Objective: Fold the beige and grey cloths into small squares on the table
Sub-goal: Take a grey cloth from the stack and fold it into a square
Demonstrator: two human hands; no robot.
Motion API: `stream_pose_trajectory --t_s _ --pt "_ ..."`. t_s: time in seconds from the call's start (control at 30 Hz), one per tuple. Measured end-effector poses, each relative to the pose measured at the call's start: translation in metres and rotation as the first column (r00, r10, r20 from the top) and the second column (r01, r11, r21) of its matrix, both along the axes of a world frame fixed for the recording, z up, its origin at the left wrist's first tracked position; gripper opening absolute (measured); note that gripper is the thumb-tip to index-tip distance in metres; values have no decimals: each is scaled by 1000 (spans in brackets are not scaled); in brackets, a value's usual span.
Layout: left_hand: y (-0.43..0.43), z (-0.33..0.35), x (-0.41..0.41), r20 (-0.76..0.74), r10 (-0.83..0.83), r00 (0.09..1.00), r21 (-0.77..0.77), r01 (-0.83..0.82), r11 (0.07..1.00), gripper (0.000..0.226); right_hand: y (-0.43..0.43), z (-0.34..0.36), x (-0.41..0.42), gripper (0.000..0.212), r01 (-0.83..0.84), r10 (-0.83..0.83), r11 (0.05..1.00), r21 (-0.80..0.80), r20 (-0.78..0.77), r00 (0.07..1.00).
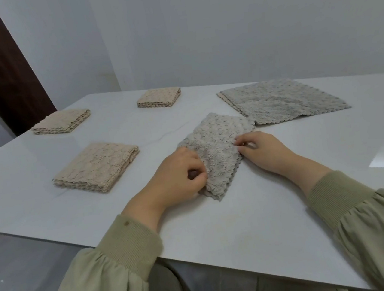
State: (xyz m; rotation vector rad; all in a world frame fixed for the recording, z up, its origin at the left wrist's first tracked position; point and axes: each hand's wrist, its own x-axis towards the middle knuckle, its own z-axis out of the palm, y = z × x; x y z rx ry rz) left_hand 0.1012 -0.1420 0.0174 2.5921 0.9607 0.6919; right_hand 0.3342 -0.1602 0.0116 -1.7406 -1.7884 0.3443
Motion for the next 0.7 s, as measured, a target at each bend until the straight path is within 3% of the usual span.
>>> stream_pose_trajectory --t_s 0.17,0.33,0.43,0.57,0.7 --pt "-12 -9 14 51 -74 996 119 68 991 32 12 -4 7 21 87 -87 990 114 2 996" --pt "-9 1 38 125 226 966 181 -246 952 38 43 -6 26 25 268 -273 937 223 -8 962" --pt "-2 1 53 -70 379 923 150 -366 918 42 62 -8 32 27 357 -396 898 256 119 910" --pt "3 -7 57 -378 327 866 71 -325 943 74 80 -7 36 28 444 -483 874 201 249 839" --pt "4 -10 54 -450 275 850 44 -287 957 81 92 -5 40 21 449 -485 875 182 309 818"
